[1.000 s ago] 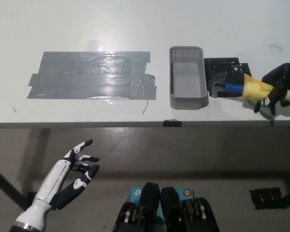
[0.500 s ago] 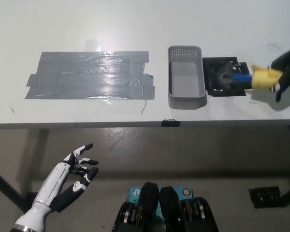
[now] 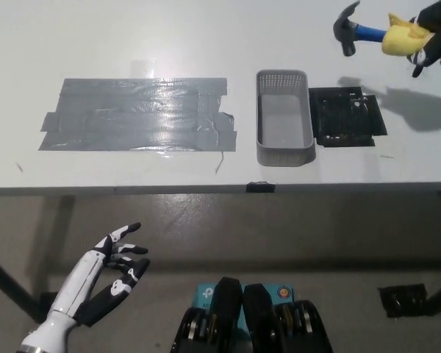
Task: The robot picks the hammer with right hand and hits the black area on the desk and places it back.
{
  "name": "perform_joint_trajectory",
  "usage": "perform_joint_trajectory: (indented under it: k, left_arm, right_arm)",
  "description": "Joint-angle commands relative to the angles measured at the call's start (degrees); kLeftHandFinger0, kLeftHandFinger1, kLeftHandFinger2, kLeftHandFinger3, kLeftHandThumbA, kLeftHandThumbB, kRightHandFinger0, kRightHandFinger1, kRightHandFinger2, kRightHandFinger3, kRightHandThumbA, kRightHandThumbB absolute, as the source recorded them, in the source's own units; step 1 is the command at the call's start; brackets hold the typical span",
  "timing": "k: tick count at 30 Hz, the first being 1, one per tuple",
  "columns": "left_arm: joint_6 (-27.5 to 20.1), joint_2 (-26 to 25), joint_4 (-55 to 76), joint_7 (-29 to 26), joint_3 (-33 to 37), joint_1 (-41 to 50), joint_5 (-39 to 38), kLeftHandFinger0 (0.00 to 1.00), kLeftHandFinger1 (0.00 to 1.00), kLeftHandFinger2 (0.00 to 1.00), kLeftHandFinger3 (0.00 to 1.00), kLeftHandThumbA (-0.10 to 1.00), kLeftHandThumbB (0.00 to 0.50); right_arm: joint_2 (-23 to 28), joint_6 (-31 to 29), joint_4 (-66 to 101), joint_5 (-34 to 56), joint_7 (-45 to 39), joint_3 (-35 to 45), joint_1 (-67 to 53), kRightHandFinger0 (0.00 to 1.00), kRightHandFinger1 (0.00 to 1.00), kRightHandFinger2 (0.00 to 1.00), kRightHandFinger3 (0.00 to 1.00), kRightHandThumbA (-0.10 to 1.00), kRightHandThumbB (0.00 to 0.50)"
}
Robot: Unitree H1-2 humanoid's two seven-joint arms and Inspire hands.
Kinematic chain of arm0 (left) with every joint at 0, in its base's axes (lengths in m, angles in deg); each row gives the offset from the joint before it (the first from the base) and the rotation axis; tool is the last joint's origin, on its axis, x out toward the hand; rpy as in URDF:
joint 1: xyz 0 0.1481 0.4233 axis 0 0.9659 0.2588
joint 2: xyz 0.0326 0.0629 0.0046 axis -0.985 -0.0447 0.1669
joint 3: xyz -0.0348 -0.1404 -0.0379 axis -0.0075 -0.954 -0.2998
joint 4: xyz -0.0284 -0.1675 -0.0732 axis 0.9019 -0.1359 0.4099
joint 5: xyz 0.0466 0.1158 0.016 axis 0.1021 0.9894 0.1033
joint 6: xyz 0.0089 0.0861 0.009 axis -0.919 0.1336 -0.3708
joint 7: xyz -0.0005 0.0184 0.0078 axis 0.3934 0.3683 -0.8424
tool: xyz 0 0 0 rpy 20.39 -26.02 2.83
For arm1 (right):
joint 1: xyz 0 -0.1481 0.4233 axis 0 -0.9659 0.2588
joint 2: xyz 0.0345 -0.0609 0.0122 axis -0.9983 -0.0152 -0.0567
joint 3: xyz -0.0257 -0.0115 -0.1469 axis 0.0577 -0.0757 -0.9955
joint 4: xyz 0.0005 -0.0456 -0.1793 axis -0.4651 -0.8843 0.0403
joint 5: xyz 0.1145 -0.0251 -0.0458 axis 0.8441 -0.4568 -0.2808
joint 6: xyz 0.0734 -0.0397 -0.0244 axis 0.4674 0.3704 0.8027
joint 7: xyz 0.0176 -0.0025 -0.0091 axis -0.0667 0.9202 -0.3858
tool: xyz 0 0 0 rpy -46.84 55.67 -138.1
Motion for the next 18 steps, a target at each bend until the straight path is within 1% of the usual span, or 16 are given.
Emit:
perform_joint_trajectory:
  k: [1,2,3,4,5,6,7,8,9,10,11,13,14,16,17,18]
  left_arm:
    - [-1.7,-1.2,2.5,-0.1,-1.1,0.3,-0.1,0.56,0.55,0.66,0.89,0.81,0.0]
    - [-1.8,-1.1,2.4,-0.2,-1.1,0.3,-0.1,0.56,0.55,0.66,0.88,0.81,0.0]
    - [-1.7,-1.1,2.4,-0.2,-1.1,0.4,-0.1,0.56,0.55,0.66,0.88,0.81,0.0]
    - [-1.5,-1.0,2.4,0.0,-1.1,0.4,-0.4,0.56,0.55,0.66,0.88,0.81,0.0]
    - [-1.6,-1.0,2.4,-0.1,-1.1,0.5,-0.4,0.56,0.55,0.66,0.88,0.81,0.0]
    - [-1.4,-1.1,2.4,0.0,-1.1,0.5,-0.3,0.57,0.55,0.66,0.88,0.82,0.0]
    - [-1.5,-1.0,2.4,0.0,-1.1,0.6,-0.5,0.57,0.56,0.66,0.88,0.82,0.0]
    - [-1.2,-1.0,2.5,0.0,-1.1,0.7,-0.4,0.57,0.56,0.66,0.88,0.82,0.0]
    - [-1.2,-0.9,2.6,-0.1,-1.1,0.8,-0.4,0.57,0.56,0.66,0.87,0.82,0.0]
    - [-1.4,-0.9,2.5,0.0,-1.1,0.8,-0.7,0.56,0.56,0.66,0.86,0.81,0.0]
    - [-1.5,-0.9,2.5,0.0,-1.1,0.8,-0.7,0.56,0.56,0.66,0.86,0.8,0.0]
    - [-1.5,-0.8,2.5,0.0,-1.0,0.9,-0.7,0.56,0.55,0.66,0.86,0.8,0.0]
    - [-1.6,-0.8,2.4,-0.1,-1.1,0.9,-0.7,0.55,0.55,0.66,0.86,0.8,0.0]
    - [-1.7,-1.0,2.2,0.0,-1.2,0.8,-0.6,0.56,0.55,0.65,0.85,0.82,0.002]
    - [-1.7,-0.9,2.2,0.0,-1.1,0.9,-0.7,0.55,0.55,0.65,0.85,0.82,0.003]
    - [-1.7,-0.9,2.2,0.0,-1.1,1.0,-0.7,0.55,0.55,0.65,0.85,0.82,0.002]
  right_arm:
    - [0.5,-5.0,0.3,-3.8,18.6,0.4,0.5,0.18,0.68,1.0,1.0,-0.1,0.153]
    - [0.5,-5.4,0.3,-3.9,19.2,0.4,-0.1,0.21,0.71,1.0,1.0,-0.1,0.157]
    - [0.2,-5.1,0.2,-3.8,20.9,0.8,-1.2,0.14,0.6,0.91,1.0,-0.1,0.161]
    - [-0.3,-4.8,-0.4,-3.3,21.8,1.4,-2.3,0.35,0.7,0.98,1.0,-0.03,0.191]
    - [-0.8,-3.8,-1.2,-3.4,21.5,1.2,-2.5,0.51,0.76,0.98,1.0,0.08,0.178]
    - [-1.8,-2.9,-3.6,-4.2,20.9,-0.1,-2.6,0.79,1.0,1.0,1.0,0.3,0.213]
    - [-2.5,-2.8,-5.3,-4.3,20.6,-0.4,-3.0,0.9,1.0,1.0,1.0,0.42,0.249]
    - [-3.0,-2.5,-6.1,-4.3,21.2,-0.4,-3.5,0.95,1.0,1.0,1.0,0.46,0.277]
    - [-3.4,-2.6,-6.8,-4.3,22.1,-0.4,-4.1,1.0,1.0,1.0,1.0,0.51,0.285]
    - [-3.6,-4.4,-7.0,-5.3,23.9,-1.3,-5.4,1.0,1.0,1.0,1.0,0.6,0.308]
    - [-3.6,-4.4,-7.1,-5.3,24.0,-1.4,-5.3,1.0,1.0,1.0,1.0,0.61,0.303]
    - [-4.1,-5.0,-7.1,-6.1,25.7,-2.2,-7.3,1.0,1.0,1.0,1.0,0.74,0.293]
    - [-4.3,-4.6,-7.2,-5.8,26.1,-1.9,-7.6,1.0,1.0,1.0,1.0,0.74,0.302]
    - [-4.5,-4.0,-7.4,-4.2,26.3,-0.2,-8.0,1.0,1.0,1.0,1.0,0.74,0.291]
    - [-4.2,-5.0,-7.3,-5.1,27.0,-1.0,-8.0,1.0,1.0,1.0,1.0,0.81,0.313]
    - [-4.1,-5.4,-7.3,-4.7,27.5,-0.5,-8.0,1.0,1.0,1.0,1.0,0.83,0.332]
